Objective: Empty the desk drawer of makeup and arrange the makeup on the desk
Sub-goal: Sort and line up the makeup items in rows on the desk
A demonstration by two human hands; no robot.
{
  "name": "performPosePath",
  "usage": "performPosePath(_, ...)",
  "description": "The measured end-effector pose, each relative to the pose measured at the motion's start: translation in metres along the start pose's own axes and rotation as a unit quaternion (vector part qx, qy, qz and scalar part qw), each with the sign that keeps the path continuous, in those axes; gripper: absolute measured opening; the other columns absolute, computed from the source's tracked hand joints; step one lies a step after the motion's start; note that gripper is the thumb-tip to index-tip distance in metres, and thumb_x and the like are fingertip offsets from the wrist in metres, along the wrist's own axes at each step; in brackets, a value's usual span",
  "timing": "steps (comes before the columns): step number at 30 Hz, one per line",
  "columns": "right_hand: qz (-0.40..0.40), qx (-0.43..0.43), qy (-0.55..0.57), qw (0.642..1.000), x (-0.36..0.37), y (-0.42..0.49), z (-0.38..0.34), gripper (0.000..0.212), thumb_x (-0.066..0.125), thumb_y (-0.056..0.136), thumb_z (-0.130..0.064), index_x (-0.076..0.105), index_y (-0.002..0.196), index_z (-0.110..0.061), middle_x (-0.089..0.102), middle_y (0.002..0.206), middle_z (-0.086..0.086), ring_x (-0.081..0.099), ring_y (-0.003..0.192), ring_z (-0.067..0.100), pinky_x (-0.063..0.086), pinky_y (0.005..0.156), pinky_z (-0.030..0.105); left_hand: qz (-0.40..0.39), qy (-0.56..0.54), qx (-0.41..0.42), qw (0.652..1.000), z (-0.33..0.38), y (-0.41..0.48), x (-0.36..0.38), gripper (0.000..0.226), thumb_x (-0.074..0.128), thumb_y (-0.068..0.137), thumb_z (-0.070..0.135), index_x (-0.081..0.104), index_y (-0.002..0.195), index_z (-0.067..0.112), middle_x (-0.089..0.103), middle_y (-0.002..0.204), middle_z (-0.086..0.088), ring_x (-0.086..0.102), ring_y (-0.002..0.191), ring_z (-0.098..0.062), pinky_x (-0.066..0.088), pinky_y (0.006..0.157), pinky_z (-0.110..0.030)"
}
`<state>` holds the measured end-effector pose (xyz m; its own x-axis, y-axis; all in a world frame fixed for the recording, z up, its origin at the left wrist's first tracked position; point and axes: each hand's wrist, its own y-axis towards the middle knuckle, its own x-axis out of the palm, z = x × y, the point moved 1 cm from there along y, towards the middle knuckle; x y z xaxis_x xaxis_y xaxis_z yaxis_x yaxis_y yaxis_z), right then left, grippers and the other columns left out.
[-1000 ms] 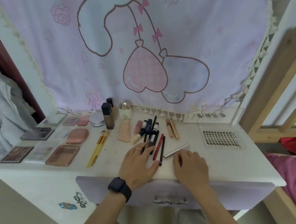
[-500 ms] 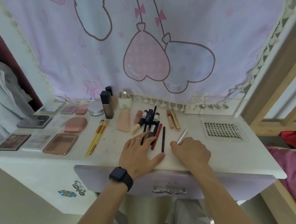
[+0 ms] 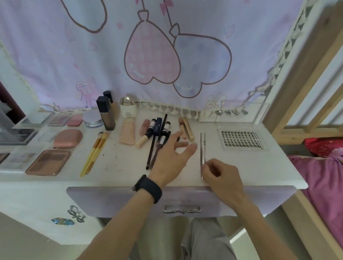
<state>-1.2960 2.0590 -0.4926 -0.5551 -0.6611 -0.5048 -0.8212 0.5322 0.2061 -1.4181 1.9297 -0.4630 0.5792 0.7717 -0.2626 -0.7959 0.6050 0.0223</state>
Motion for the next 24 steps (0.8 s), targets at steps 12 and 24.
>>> performPosePath(12,0.054,0.106,0.139,0.983,-0.044,0.026,0.020,0.044,0.048,0.104,-0.048,0.062,0.076,-0.017,0.056,0.059,-0.007,0.057,0.047,0.016,0.042,0.048,0.024,-0.006,-0.260,-0.045,0.965,-0.009,0.020,0.049,0.022,0.079,0.085,0.021,0.065,0.101,0.016,0.063,0.076,-0.001,0.049,0.055,-0.010,0.042,0.052,-0.021)
performPosePath(24,-0.039,0.071,0.011,0.997,-0.031,0.036,0.023,0.050,0.036,0.104,-0.058,0.041,0.065,-0.027,0.040,0.058,-0.013,0.035,0.056,0.006,0.032,0.062,0.030,0.031,0.303,0.157,0.939,-0.026,0.004,0.042,0.053,0.024,0.102,0.056,0.061,0.081,0.025,0.053,0.060,0.008,0.049,0.052,-0.010,0.039,0.049,-0.029)
